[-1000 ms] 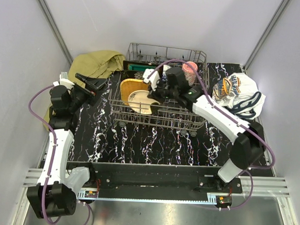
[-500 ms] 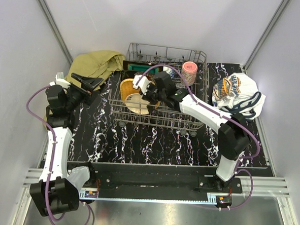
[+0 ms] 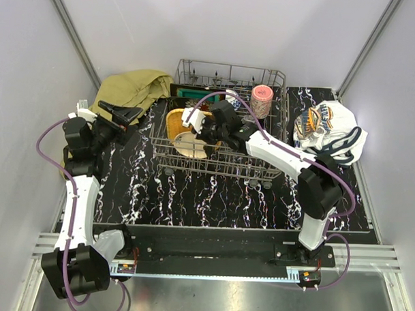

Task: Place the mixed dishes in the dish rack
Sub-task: Insert the plate into the dish rack

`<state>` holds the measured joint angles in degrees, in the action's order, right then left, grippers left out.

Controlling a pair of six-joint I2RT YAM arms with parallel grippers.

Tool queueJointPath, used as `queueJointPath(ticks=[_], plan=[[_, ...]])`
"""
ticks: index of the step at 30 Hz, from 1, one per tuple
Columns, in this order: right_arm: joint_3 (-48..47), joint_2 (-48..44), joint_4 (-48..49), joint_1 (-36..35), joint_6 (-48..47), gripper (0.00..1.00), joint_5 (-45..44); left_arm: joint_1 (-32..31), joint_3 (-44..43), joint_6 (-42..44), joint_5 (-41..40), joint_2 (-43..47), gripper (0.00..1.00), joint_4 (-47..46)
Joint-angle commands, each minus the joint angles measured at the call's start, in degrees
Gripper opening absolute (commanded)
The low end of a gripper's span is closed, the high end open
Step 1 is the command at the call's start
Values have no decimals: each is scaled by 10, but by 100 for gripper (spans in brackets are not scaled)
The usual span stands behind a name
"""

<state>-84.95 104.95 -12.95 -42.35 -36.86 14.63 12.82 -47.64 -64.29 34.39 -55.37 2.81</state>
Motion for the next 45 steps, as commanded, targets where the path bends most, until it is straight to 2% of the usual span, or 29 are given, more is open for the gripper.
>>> queueJointPath(ticks=[1, 6, 10, 14, 25, 27, 40, 45], plan=[[-18, 19, -3, -5, -23, 8, 13, 5, -11, 8, 23, 0, 99, -40], [-30, 30, -20, -5, -20, 13, 29, 7, -9, 8, 26, 1, 99, -40], [-34, 33, -20, -5, -16, 29, 21, 10, -3, 3, 28, -1, 99, -47], [-36, 30, -20, -4, -17, 31, 14, 12, 1, 0, 34, -3, 99, -54], [-34, -4, 21, 8, 17, 45, 16, 14, 5, -8, 38, -6, 99, -64], [-34, -11, 26, 10, 19, 50, 17, 14, 6, -9, 39, -7, 99, -65], [-26, -71, 111, 15, 50, 56, -3, 17, 4, -13, 41, -6, 99, -68], [-25, -126, 150, 14, 85, 57, 6, 18, 2, -7, 42, -6, 99, -66]])
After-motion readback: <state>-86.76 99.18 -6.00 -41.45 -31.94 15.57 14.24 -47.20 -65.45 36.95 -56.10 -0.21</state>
